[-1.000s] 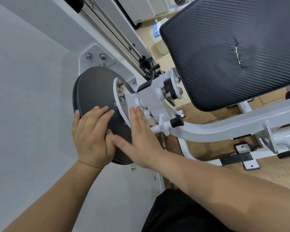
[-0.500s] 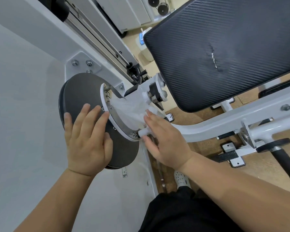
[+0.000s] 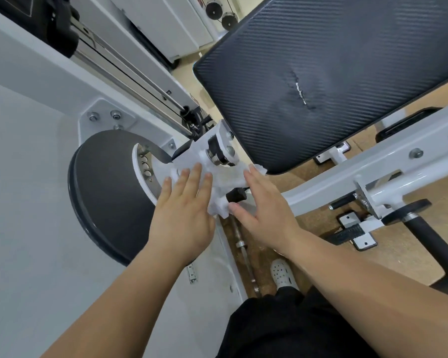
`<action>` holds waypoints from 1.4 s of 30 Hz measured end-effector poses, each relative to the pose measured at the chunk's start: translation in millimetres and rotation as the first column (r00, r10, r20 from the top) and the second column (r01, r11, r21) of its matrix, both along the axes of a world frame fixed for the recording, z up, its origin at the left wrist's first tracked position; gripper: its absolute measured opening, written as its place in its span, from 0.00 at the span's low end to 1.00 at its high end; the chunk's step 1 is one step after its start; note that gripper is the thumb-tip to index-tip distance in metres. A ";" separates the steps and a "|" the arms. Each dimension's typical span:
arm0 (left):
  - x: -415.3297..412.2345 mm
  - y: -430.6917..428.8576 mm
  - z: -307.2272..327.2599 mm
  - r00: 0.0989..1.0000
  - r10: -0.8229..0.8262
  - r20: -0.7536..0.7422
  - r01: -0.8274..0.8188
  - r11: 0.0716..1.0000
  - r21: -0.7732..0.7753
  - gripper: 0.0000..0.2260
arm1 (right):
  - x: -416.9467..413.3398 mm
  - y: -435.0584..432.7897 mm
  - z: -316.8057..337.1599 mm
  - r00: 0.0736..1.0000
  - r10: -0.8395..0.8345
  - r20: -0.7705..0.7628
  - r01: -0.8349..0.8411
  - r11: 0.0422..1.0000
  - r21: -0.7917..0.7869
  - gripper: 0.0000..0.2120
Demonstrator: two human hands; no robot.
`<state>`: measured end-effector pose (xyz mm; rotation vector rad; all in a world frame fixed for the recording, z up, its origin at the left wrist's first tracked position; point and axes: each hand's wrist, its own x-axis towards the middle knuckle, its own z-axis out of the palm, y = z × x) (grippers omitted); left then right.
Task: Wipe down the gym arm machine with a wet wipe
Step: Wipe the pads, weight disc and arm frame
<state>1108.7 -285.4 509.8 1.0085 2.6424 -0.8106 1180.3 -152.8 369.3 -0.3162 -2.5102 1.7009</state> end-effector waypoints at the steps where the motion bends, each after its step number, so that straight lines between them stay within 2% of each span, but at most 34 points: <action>1: -0.4 1.8 -6.9 0.999 0.021 0.027 -0.020 0.999 -0.030 0.32 | -4.1 -1.7 -1.6 0.999 0.050 0.008 -0.050 0.999 -0.023 0.44; 5: 0.5 0.6 -20.1 0.997 0.043 0.060 -0.038 0.996 -0.081 0.32 | -26.4 -4.1 1.3 0.983 0.185 0.013 -0.177 0.959 -0.220 0.45; 11: -4.9 0.1 -16.0 1.000 0.024 0.005 -0.023 0.990 -0.138 0.32 | -54.9 14.9 -1.1 0.920 0.391 0.012 -0.366 0.872 -0.325 0.46; 17: -1.6 4.1 -25.8 0.998 0.055 0.018 -0.051 0.980 -0.190 0.33 | -44.5 17.9 -9.6 0.925 0.371 -0.083 -0.373 0.840 -0.395 0.52; 18: -1.8 3.6 -26.5 0.998 0.057 0.010 -0.054 0.980 -0.194 0.34 | -48.9 18.6 -9.5 0.923 0.376 -0.085 -0.377 0.833 -0.405 0.50; 21: -3.0 4.2 -27.1 0.998 0.060 0.010 -0.057 0.979 -0.195 0.34 | -62.0 17.0 -6.0 0.921 0.380 -0.081 -0.365 0.775 -0.516 0.35; 23: -2.7 4.6 -26.4 0.998 0.058 0.013 -0.054 0.977 -0.204 0.34 | -59.8 13.0 -16.9 0.933 0.355 -0.057 -0.320 0.750 -0.579 0.38; 25: -3.4 3.1 -26.9 0.999 0.053 0.009 -0.050 0.979 -0.196 0.34 | -45.6 15.4 -30.0 0.934 0.357 -0.007 -0.315 0.815 -0.487 0.45; 27: -4.9 1.6 -28.6 0.998 0.059 0.007 -0.057 0.982 -0.178 0.34 | -26.4 20.7 -39.0 0.917 0.399 0.008 -0.379 0.878 -0.293 0.47; 29: -4.5 1.5 -30.4 0.998 0.059 0.009 -0.057 0.981 -0.183 0.34 | -10.7 23.0 -42.6 0.878 0.478 0.018 -0.478 0.878 -0.029 0.46; 31: -3.3 3.1 -30.0 0.998 0.055 0.004 -0.054 0.981 -0.187 0.33 | -3.5 16.7 -43.2 0.862 0.503 0.069 -0.506 0.841 0.192 0.51; 33: -2.3 5.8 -28.6 0.999 0.054 -0.005 -0.054 0.980 -0.190 0.33 | -5.4 8.9 -41.3 0.872 0.480 0.099 -0.487 0.828 0.278 0.57; 35: -1.4 5.8 -28.2 0.998 0.060 -0.002 -0.060 0.981 -0.186 0.33 | -7.3 2.9 -37.1 0.881 0.455 0.126 -0.471 0.831 0.294 0.60; 37: -0.9 5.3 -27.4 0.998 0.065 -0.002 -0.065 0.984 -0.166 0.33 | -3.3 7.0 -34.5 0.889 0.432 0.148 -0.456 0.823 0.339 0.54; 40: -0.6 4.2 -21.2 0.998 0.052 -0.026 -0.056 0.989 -0.140 0.30 | 13.5 24.0 -35.9 0.908 0.384 0.168 -0.419 0.837 0.351 0.31; 42: 1.1 2.6 -11.8 0.997 0.046 -0.064 -0.055 0.990 -0.130 0.30 | 21.2 31.5 -29.8 0.959 0.252 0.131 -0.282 0.895 0.346 0.24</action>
